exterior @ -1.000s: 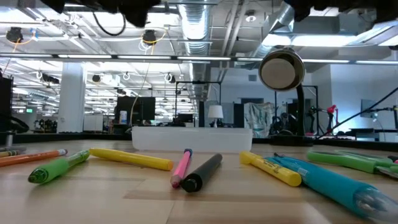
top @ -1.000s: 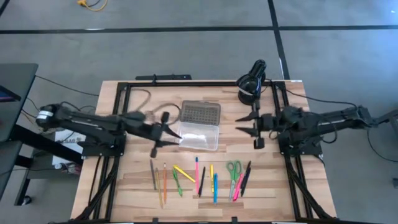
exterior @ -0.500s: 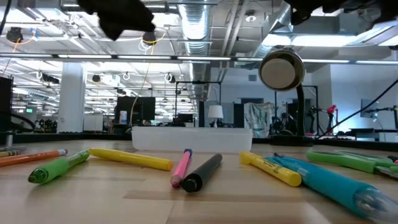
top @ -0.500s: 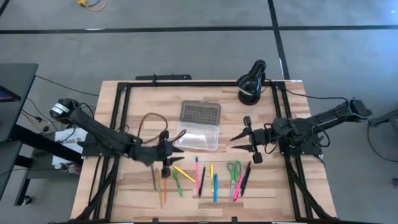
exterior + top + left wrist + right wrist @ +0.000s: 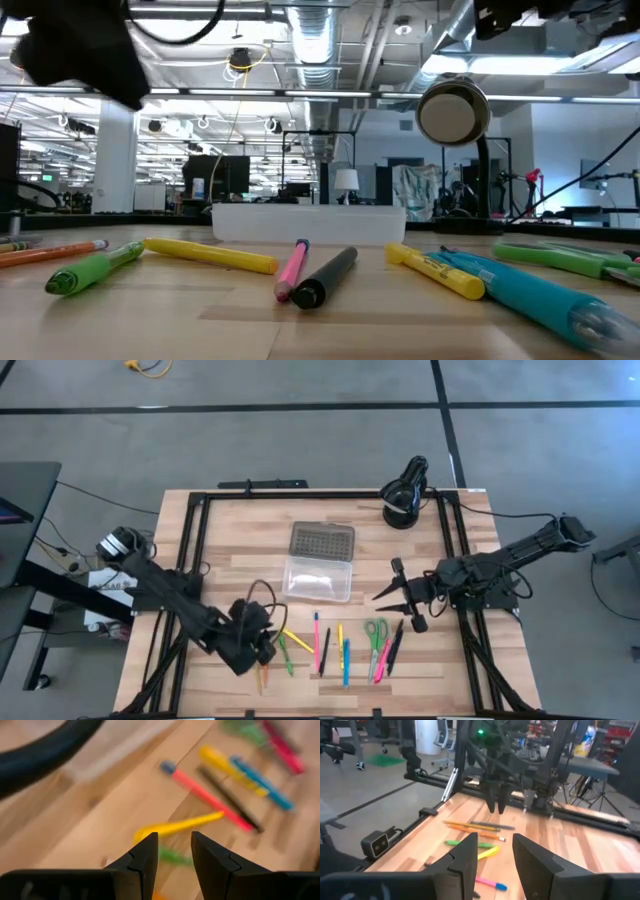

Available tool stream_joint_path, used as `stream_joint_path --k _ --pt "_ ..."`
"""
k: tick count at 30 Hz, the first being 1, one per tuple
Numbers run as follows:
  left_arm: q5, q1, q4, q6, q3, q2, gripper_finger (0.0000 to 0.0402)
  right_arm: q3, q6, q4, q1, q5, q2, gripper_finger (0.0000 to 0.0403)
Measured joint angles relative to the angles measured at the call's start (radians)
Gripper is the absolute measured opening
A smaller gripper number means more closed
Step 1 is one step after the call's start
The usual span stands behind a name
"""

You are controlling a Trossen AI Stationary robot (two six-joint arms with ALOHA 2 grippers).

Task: Pick & place school supplies into a supply box
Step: Put the gray pen into the transparent supply box

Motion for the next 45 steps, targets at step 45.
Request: stream_joint_path --k 45 --pt "0.371 -0.004 -0.362 -0.491 0.083 0.227 0.0112 0.000 0.008 -0.086 0.002 0.000 0.000 0.0120"
